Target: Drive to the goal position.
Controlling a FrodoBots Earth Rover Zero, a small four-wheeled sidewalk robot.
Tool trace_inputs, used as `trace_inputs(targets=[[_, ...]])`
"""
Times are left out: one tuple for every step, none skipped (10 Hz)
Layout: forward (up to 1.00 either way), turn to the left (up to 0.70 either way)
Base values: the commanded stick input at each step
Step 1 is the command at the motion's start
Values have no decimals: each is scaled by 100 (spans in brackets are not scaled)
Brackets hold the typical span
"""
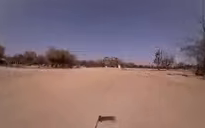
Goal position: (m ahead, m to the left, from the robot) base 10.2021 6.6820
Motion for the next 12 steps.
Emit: trace_inputs(targets=[[100,0],[100,0],[100,0],[100,0],[100,0],[100,0],[100,0],[100,0],[100,0],[100,0],[100,0],[100,0]])
